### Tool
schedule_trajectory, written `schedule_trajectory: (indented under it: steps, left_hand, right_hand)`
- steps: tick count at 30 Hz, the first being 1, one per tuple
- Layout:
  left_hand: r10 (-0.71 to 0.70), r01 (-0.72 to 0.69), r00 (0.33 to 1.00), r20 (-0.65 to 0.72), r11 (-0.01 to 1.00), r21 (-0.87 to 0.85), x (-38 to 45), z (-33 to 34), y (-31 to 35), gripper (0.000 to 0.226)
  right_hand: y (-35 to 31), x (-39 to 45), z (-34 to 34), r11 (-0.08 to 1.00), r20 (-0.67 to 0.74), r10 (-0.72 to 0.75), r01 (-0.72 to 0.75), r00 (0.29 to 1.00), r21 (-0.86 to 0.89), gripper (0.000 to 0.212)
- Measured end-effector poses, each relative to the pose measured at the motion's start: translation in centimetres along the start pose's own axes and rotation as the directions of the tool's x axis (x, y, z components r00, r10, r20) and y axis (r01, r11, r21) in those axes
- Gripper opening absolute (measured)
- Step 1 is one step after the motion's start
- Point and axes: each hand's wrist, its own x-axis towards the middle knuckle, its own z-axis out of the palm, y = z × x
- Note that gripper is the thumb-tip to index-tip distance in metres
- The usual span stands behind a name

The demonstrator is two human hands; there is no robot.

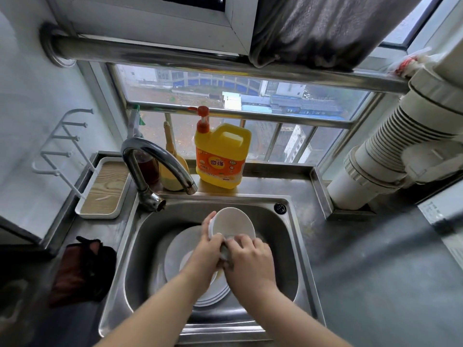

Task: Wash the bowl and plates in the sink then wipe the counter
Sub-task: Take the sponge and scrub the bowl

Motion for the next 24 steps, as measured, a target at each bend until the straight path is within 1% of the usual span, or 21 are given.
schedule_trajectory:
  steps: [1,2,3,4,5,6,8,10,11,12,13,14,15,16,17,18,19,20,21,23,24]
  left_hand:
    - [0.005,-0.004,0.999,-0.034,1.000,0.009,-0.1,0.1,-0.2,0.052]
    - [0.000,0.002,0.998,-0.056,0.999,0.042,-0.2,-0.2,0.0,0.051]
    - [-0.012,0.017,0.998,-0.054,0.997,0.080,-0.2,-0.8,0.4,0.053]
    - [-0.039,0.042,0.999,-0.023,0.991,0.128,0.0,-1.6,0.7,0.055]
    - [-0.083,0.077,0.996,0.026,0.979,0.188,0.1,-2.3,1.2,0.057]
    - [-0.137,0.112,0.987,0.084,0.962,0.247,0.1,-2.8,1.7,0.058]
    - [-0.229,0.148,0.951,0.206,0.926,0.347,-0.1,-3.0,3.0,0.061]
    - [-0.283,0.139,0.911,0.301,0.896,0.421,-0.2,-2.6,4.6,0.059]
    - [-0.287,0.121,0.899,0.330,0.889,0.442,-0.2,-2.3,5.3,0.057]
    - [-0.276,0.100,0.899,0.341,0.886,0.453,-0.2,-2.2,5.9,0.056]
    - [-0.248,0.080,0.912,0.327,0.889,0.452,0.0,-2.3,6.3,0.058]
    - [-0.205,0.058,0.931,0.303,0.900,0.433,0.2,-2.3,6.4,0.061]
    - [-0.155,0.039,0.951,0.267,0.919,0.393,0.4,-2.3,6.3,0.065]
    - [-0.110,0.026,0.967,0.228,0.939,0.343,0.5,-2.1,5.9,0.068]
    - [-0.074,0.016,0.980,0.186,0.954,0.301,0.4,-1.7,5.4,0.070]
    - [-0.052,0.011,0.988,0.143,0.961,0.276,0.4,-1.3,4.6,0.070]
    - [-0.038,0.010,0.994,0.099,0.961,0.275,0.4,-0.8,3.8,0.069]
    - [-0.030,0.014,0.998,0.051,0.958,0.286,0.5,-0.5,3.1,0.067]
    - [-0.032,0.028,0.999,0.009,0.955,0.295,0.6,-0.4,2.6,0.066]
    - [-0.065,0.069,0.998,-0.025,0.954,0.293,0.8,-0.8,2.5,0.066]
    - [-0.095,0.093,0.995,-0.008,0.946,0.311,0.8,-1.3,2.7,0.067]
  right_hand:
    - [-0.1,-0.4,-0.3,0.998,0.034,0.036,-0.038,0.999,0.059,0.039]
    - [0.2,-0.7,-0.2,0.991,0.069,0.017,-0.027,0.997,0.132,0.047]
    - [0.9,-1.1,-0.2,0.983,0.159,-0.056,0.027,0.986,0.180,0.054]
    - [2.1,-1.5,-0.4,0.970,0.209,-0.186,0.146,0.960,0.192,0.057]
    - [3.5,-1.5,-0.5,0.951,0.193,-0.301,0.280,0.934,0.129,0.054]
    - [4.9,-0.8,-0.6,0.913,0.168,-0.405,0.408,0.899,0.017,0.049]
    - [6.6,1.8,-1.5,0.723,0.142,-0.630,0.644,0.763,-0.250,0.034]
    - [7.0,4.6,-2.7,0.471,0.182,-0.792,0.773,0.583,-0.424,0.023]
    - [6.8,5.7,-3.8,0.384,0.235,-0.811,0.791,0.535,-0.476,0.023]
    - [6.6,6.2,-4.6,0.374,0.251,-0.800,0.780,0.545,-0.502,0.026]
    - [6.6,6.4,-4.9,0.434,0.208,-0.780,0.750,0.590,-0.500,0.026]
    - [6.5,6.0,-4.7,0.560,0.137,-0.719,0.685,0.681,-0.465,0.027]
    - [6.1,5.3,-4.6,0.718,0.084,-0.597,0.578,0.798,-0.388,0.031]
    - [5.4,4.2,-4.1,0.844,0.066,-0.444,0.442,0.894,-0.305,0.037]
    - [4.4,3.1,-3.6,0.929,0.078,-0.282,0.292,0.956,-0.226,0.040]
    - [3.1,2.1,-3.3,0.974,0.121,-0.133,0.152,0.984,-0.165,0.041]
    - [1.7,1.3,-3.0,0.997,0.214,0.003,0.012,0.977,-0.071,0.040]
    - [0.5,0.5,-2.5,0.994,0.285,0.095,-0.105,0.954,0.020,0.041]
    - [-0.2,-0.1,-1.9,0.980,0.321,0.129,-0.171,0.938,0.106,0.042]
    - [-0.2,-1.1,-1.4,0.977,0.276,0.049,-0.102,0.960,0.184,0.047]
    - [0.7,-1.2,-1.3,0.991,0.238,-0.017,-0.016,0.971,0.136,0.049]
